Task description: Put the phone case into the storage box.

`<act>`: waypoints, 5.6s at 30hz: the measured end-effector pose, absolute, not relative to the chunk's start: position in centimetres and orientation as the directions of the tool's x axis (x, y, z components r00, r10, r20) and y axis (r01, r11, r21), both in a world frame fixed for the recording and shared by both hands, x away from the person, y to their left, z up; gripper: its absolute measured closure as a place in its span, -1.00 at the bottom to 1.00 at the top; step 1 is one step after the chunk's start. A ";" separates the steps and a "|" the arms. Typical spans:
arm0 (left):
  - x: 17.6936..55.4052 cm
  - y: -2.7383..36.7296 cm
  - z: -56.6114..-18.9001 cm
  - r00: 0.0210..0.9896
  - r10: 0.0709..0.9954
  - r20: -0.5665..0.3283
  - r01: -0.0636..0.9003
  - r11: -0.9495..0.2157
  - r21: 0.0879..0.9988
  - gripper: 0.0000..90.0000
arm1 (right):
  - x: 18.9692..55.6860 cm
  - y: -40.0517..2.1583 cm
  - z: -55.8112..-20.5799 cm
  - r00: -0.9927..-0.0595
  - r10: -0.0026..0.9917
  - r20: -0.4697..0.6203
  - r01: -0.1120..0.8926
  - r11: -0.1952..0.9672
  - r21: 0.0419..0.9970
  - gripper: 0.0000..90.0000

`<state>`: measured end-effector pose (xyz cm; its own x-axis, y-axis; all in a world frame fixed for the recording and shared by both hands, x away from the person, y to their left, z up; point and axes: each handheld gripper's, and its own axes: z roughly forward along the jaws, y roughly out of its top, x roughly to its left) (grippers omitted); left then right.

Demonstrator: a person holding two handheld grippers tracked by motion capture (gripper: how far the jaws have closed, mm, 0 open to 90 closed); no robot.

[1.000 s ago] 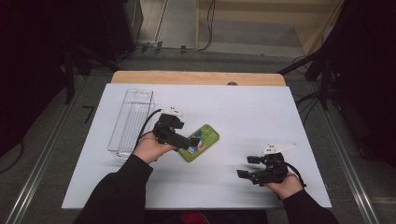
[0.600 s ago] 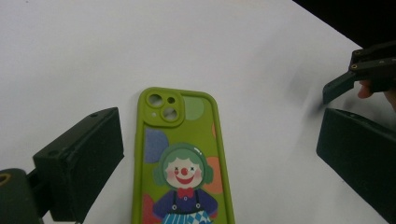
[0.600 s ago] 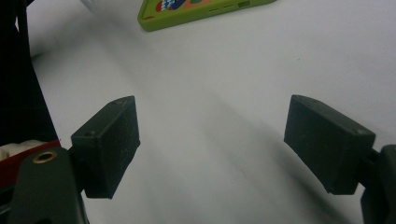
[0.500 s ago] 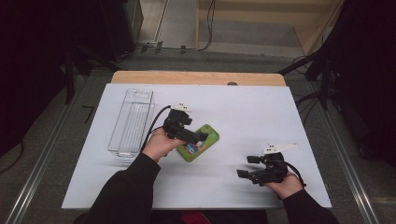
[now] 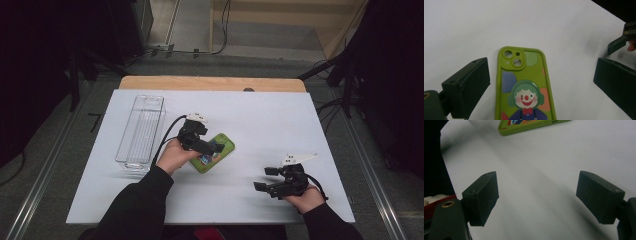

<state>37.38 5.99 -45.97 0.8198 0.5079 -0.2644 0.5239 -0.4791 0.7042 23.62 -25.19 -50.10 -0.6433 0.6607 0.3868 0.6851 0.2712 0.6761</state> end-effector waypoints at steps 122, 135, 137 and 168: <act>33.8 5.5 -45.7 0.807 0.572 -0.146 0.473 -0.479 0.739 -0.63 | 23.7 -25.2 -50.1 -0.610 0.699 0.372 0.688 0.236 0.686 -0.63; 33.1 5.8 -45.5 0.779 0.593 -0.202 0.509 -0.409 0.758 -0.63 | 23.8 -24.8 -49.0 -0.568 0.730 0.381 0.699 0.183 0.692 -0.63; 33.1 6.0 -45.6 0.766 0.607 -0.211 0.517 -0.387 0.763 -0.63 | 23.8 -24.6 -48.6 -0.564 0.732 0.382 0.696 0.173 0.697 -0.63; 31.3 7.1 -47.7 0.629 0.724 -0.283 0.521 -0.123 0.845 -0.63 | 25.9 -21.2 -44.2 -0.512 0.742 0.433 0.704 0.074 0.706 -0.56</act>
